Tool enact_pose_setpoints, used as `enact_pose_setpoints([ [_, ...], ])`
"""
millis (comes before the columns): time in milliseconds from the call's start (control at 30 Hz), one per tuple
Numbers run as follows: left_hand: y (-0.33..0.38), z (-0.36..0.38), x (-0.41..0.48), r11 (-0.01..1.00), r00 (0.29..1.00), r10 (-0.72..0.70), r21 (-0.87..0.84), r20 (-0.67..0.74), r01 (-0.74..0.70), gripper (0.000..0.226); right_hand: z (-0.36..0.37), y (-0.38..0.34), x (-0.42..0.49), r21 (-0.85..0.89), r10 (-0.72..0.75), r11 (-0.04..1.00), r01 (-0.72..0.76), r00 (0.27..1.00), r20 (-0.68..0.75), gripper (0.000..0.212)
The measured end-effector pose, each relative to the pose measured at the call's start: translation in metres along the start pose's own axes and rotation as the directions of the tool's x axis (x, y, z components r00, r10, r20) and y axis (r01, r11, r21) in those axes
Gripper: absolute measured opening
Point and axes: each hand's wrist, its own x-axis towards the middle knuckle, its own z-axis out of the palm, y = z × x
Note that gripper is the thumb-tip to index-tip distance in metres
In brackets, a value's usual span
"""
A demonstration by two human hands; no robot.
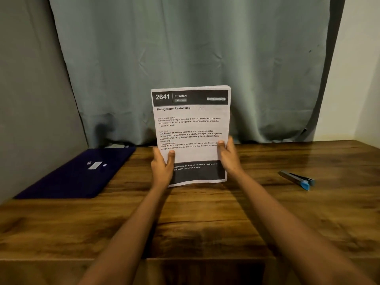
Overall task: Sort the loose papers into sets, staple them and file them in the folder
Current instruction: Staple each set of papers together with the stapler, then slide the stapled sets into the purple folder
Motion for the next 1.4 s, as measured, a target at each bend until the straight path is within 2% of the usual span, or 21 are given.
enact_pose_setpoints([
  [167,0.024,0.0,0.002,0.992,0.992,0.124,-0.027,-0.024,-0.124,0.07,-0.002,-0.006,0.005,-0.06,-0.04,0.998,0.036,0.997,-0.063,0.028],
  [233,0.021,0.003,0.005,0.993,0.993,0.115,-0.006,-0.013,-0.115,0.058,-0.005,-0.006,0.006,-0.068,-0.047,0.997,0.041,0.995,-0.093,0.027],
  [333,-0.001,0.007,-0.002,1.0,1.0,0.016,0.018,0.018,-0.016,0.038,-0.009,0.007,0.0,-0.115,-0.033,0.993,0.028,0.999,-0.039,0.028],
  [467,-0.014,0.012,-0.015,0.996,0.998,-0.052,0.072,0.035,0.049,0.038,-0.013,0.025,-0.008,-0.259,0.004,0.966,-0.006,1.0,-0.009,0.032],
  [633,0.008,0.023,-0.003,0.994,0.994,-0.004,0.112,0.109,-0.008,0.041,-0.025,0.016,0.004,-0.386,0.059,0.915,-0.116,0.986,-0.157,0.028],
  [700,0.016,0.033,-0.001,0.983,0.986,-0.042,0.181,0.16,0.012,0.036,-0.035,0.015,0.01,-0.429,0.115,0.884,-0.186,0.976,-0.186,0.028],
  [833,0.022,0.058,-0.007,0.924,0.961,-0.156,0.377,0.228,0.06,0.036,-0.056,0.021,0.01,-0.546,0.237,0.773,-0.323,0.945,-0.223,0.03],
  [1100,0.027,0.096,-0.039,0.743,0.917,-0.322,0.662,0.233,0.093,0.028,-0.086,0.041,-0.003,-0.715,0.361,0.563,-0.414,0.902,-0.238,0.022],
  [1300,0.03,0.102,-0.042,0.649,0.915,-0.342,0.758,0.213,0.066,0.033,-0.086,0.045,-0.008,-0.814,0.375,0.419,-0.402,0.893,-0.249,0.035],
  [1400,0.03,0.086,-0.035,0.649,0.928,-0.313,0.759,0.204,0.051,0.035,-0.079,0.037,-0.008,-0.877,0.262,0.285,-0.388,0.911,-0.318,0.046],
])
